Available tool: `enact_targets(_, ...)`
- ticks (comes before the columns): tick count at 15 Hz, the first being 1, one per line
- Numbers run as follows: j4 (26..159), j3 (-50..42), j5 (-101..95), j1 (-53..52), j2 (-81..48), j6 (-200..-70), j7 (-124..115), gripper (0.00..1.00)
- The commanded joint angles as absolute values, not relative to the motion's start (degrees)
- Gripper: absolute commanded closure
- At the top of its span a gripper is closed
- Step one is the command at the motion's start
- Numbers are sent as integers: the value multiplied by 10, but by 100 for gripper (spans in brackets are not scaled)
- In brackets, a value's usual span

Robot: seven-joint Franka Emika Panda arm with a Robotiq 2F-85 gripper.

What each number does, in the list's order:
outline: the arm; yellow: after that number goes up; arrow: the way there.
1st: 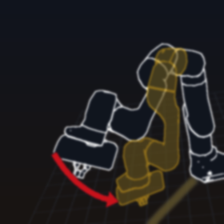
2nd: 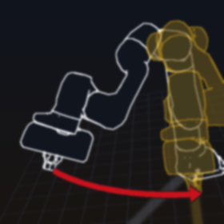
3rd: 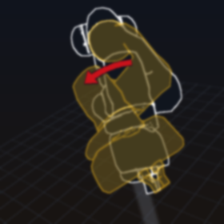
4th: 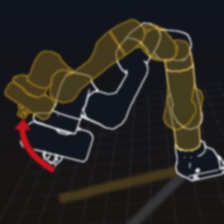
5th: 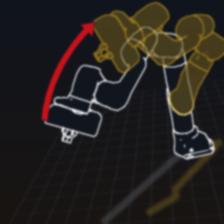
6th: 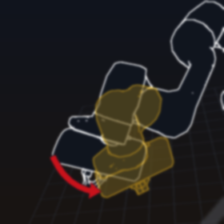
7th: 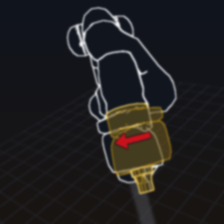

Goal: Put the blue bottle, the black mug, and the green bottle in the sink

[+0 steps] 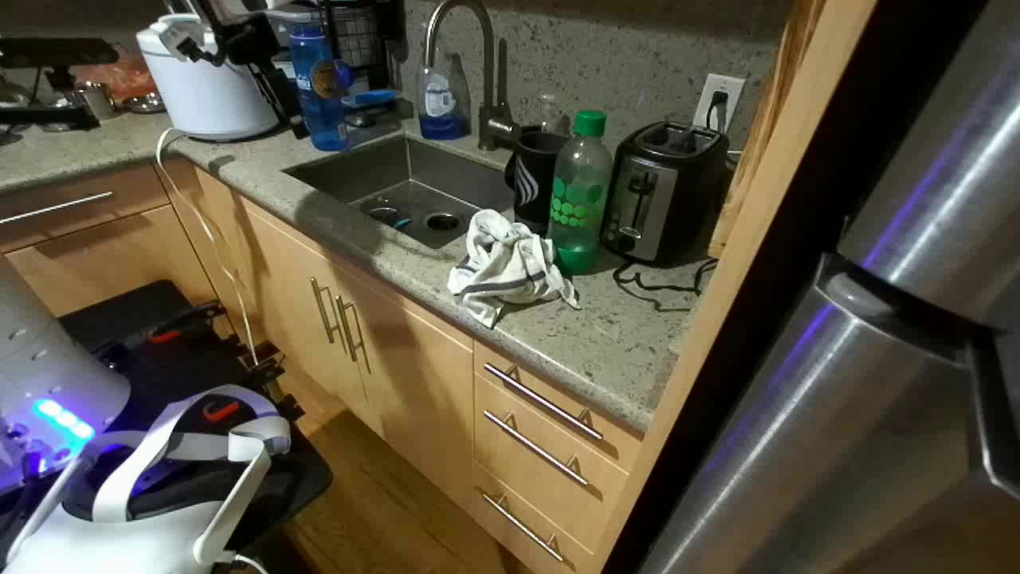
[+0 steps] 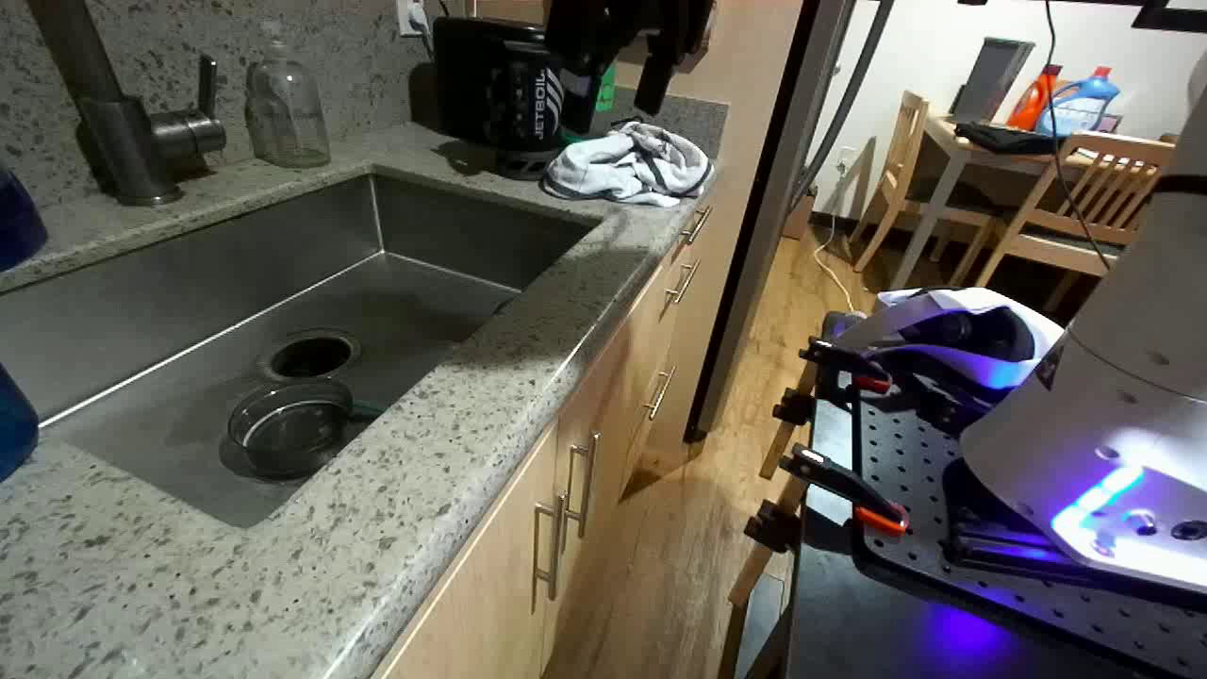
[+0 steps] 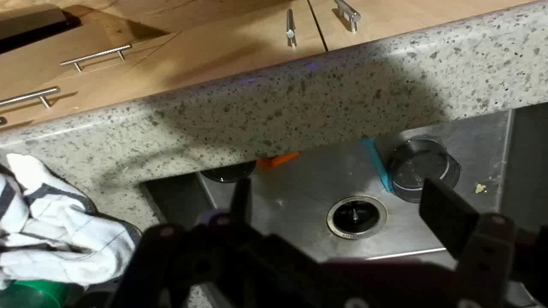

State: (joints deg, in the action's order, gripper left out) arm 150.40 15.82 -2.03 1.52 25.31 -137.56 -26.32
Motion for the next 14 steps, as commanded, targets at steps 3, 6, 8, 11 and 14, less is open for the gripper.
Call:
enact_targets(3, 1503, 149, -26, 6, 252, -1375, -267, 0)
enact_targets(6, 1490, 159, -32, 2, 246, -1375, -275, 0)
enact_targets(8, 1470, 170, -40, -3, 241, -1371, -281, 0)
enact_targets(11, 1437, 184, -60, -8, 229, -1371, -282, 0)
enact_targets(14, 1407, 192, -80, -13, 208, -1388, -271, 0)
